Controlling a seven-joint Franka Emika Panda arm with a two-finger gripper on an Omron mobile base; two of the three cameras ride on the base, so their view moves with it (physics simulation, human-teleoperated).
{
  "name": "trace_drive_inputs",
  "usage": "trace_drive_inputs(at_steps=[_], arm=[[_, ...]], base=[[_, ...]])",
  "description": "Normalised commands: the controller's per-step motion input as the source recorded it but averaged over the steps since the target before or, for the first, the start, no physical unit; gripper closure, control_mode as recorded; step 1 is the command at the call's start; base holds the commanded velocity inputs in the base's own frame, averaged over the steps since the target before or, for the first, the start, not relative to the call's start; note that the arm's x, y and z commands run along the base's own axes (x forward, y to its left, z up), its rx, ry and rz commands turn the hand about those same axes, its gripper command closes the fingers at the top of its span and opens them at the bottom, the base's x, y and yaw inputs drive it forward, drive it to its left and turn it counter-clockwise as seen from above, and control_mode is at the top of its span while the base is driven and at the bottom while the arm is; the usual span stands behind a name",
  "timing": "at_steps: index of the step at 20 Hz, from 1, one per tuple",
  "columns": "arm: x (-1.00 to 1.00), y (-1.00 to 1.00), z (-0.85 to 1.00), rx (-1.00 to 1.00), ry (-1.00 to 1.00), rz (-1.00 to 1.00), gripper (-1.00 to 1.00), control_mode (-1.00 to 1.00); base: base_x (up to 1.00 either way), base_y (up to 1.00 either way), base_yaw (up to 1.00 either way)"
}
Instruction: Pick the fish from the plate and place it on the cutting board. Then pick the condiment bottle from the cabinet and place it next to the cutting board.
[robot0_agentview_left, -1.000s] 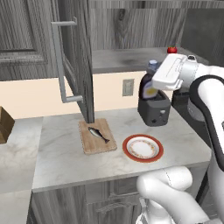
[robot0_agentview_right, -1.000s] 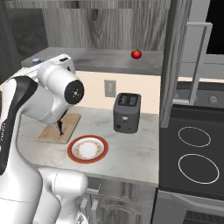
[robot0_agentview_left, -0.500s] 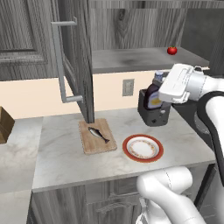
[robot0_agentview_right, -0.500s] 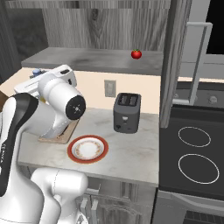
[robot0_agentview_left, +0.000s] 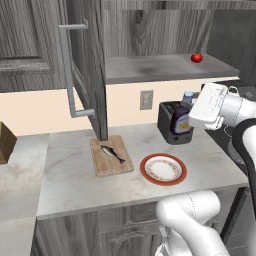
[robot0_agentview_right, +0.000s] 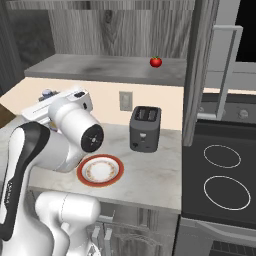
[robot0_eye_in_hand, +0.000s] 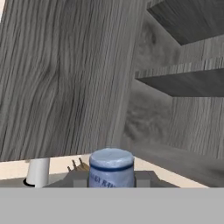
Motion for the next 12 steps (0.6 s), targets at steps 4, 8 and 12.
trace_drive_inputs(at_steps=[4,8,12], arm=[[-0.15,-0.18,-0.04,-0.02,0.04,0.0,1.0,-1.0],[-0.16,-0.15,-0.07,-0.01,0.04,0.0,1.0,-1.0],[-0.14,-0.14,-0.1,0.0,0.02,0.01,1.0,-1.0]], base=[[0.0,0.0,0.0],[0.0,0.0,0.0],[0.0,0.0,0.0]])
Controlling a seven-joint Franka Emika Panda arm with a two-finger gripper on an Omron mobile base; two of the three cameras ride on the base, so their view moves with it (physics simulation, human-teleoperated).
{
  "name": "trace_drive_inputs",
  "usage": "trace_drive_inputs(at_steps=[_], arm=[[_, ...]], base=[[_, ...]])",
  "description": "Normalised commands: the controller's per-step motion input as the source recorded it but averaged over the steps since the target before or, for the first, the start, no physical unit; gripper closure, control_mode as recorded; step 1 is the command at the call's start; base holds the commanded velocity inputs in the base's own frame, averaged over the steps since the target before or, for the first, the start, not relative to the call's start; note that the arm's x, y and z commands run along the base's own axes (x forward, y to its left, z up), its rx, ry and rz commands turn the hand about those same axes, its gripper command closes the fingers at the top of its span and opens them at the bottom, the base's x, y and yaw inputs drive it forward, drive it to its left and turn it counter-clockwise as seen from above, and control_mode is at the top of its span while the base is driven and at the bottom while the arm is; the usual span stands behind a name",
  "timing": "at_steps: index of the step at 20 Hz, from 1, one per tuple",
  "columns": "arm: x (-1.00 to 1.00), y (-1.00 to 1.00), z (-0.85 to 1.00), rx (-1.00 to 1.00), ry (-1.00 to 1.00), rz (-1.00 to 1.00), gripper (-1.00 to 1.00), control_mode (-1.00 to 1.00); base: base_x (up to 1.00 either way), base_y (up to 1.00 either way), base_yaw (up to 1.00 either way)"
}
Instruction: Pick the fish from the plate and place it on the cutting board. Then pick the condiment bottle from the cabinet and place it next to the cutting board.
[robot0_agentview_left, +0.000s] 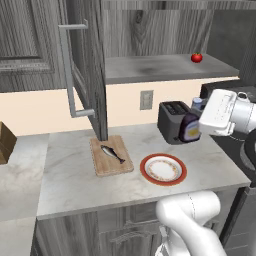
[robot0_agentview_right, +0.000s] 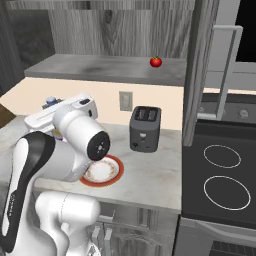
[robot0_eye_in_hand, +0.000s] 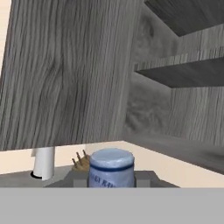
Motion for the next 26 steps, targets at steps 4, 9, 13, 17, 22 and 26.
trace_drive_inputs(at_steps=[4,9,13,17,22,26], arm=[[-0.13,-0.15,-0.14,0.0,0.0,0.02,1.0,-1.0],[-0.05,-0.17,-0.21,0.0,0.0,0.03,1.0,-1.0],[0.0,-0.18,-0.32,0.0,-0.01,0.06,1.0,-1.0],[0.0,-0.19,-0.37,0.0,-0.04,0.06,1.0,-1.0],[0.0,-0.17,-0.41,0.0,-0.08,0.05,1.0,-1.0],[0.0,-0.14,-0.35,0.0,-0.07,0.03,1.0,-1.0]], base=[[0.0,0.0,0.0],[0.0,0.0,0.0],[0.0,0.0,0.0],[0.0,0.0,0.0],[0.0,0.0,0.0],[0.0,0.0,0.0]])
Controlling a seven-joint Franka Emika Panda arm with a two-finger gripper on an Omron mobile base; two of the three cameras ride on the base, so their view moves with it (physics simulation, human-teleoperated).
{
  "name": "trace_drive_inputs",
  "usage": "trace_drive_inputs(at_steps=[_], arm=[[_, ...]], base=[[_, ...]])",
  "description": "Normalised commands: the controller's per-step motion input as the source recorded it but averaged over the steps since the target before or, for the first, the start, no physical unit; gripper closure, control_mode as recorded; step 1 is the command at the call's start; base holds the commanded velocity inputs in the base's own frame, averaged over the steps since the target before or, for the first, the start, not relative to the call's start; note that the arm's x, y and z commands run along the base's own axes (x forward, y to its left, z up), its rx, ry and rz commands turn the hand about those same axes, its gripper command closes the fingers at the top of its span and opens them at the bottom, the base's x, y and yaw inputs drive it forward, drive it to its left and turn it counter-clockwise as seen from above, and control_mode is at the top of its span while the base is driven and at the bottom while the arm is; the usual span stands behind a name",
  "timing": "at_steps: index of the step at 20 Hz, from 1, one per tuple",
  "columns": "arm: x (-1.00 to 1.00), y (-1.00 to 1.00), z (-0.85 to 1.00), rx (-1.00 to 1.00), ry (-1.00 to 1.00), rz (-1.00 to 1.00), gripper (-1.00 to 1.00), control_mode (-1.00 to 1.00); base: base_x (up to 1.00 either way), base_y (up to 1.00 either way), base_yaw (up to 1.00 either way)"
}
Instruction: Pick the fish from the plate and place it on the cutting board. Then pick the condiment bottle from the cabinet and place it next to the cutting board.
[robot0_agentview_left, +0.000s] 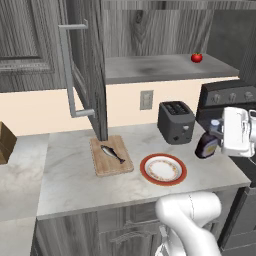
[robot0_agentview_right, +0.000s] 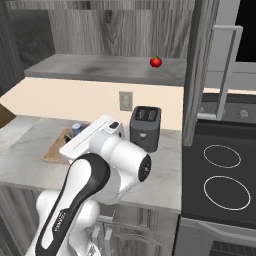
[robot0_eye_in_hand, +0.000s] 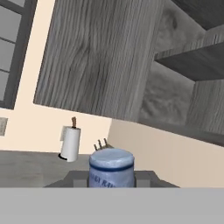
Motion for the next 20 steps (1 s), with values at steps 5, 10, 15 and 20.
trace_drive_inputs(at_steps=[5,10,15,20], arm=[[0.0,-0.17,-0.28,0.0,-0.04,0.02,1.0,-1.0],[0.0,-0.24,-0.24,0.0,0.0,0.0,1.0,-1.0],[0.0,-0.28,-0.23,0.0,0.0,0.0,1.0,-1.0],[0.0,-0.3,-0.25,0.0,0.0,0.0,1.0,-1.0]], base=[[0.0,0.0,0.0],[0.0,0.0,0.0],[0.0,0.0,0.0],[0.0,0.0,0.0]])
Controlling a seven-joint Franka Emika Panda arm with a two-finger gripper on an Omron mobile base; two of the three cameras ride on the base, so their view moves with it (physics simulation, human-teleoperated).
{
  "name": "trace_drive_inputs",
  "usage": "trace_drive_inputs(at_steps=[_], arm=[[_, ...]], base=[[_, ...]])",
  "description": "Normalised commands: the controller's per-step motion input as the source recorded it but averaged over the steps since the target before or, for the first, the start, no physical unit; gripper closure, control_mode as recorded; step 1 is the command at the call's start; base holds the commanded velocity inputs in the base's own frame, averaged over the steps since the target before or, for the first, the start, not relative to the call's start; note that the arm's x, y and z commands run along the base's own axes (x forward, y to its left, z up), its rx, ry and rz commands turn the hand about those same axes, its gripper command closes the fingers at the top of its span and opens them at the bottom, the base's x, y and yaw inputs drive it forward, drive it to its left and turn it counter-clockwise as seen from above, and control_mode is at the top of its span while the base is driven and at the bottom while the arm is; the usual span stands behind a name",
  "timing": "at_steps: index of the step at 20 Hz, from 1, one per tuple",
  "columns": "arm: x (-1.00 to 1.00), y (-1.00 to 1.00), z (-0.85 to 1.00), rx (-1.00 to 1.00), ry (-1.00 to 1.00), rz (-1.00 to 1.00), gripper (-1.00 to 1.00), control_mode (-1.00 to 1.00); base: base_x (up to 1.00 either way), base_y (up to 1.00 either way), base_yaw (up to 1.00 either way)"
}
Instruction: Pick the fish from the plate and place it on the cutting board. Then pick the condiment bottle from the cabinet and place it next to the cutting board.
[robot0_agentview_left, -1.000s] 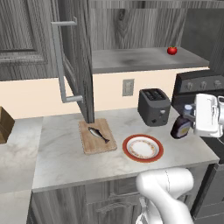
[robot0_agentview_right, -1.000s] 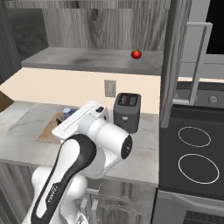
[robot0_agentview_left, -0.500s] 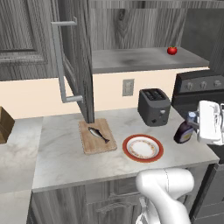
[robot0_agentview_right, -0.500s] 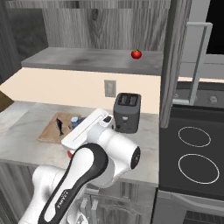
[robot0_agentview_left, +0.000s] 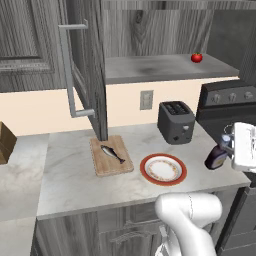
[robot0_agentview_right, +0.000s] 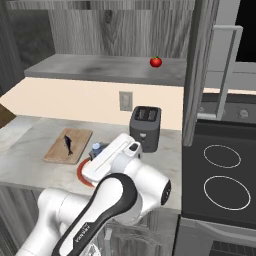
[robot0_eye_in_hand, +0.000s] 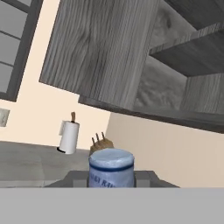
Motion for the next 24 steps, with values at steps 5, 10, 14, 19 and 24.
trace_drive_inputs(at_steps=[5,10,14,19,24], arm=[[0.0,-0.26,-0.31,0.0,0.0,0.0,1.0,-1.0],[0.03,-0.22,-0.38,0.0,-0.01,0.0,1.0,-1.0],[0.07,-0.2,-0.37,0.01,0.0,0.0,1.0,-1.0],[0.21,-0.17,-0.35,0.03,-0.01,0.0,1.0,-1.0],[0.3,-0.14,-0.23,0.06,0.0,0.0,1.0,-1.0]], base=[[0.0,0.0,0.0],[0.0,0.0,0.0],[0.0,0.0,0.0],[0.0,0.0,0.0],[0.0,0.0,0.0]])
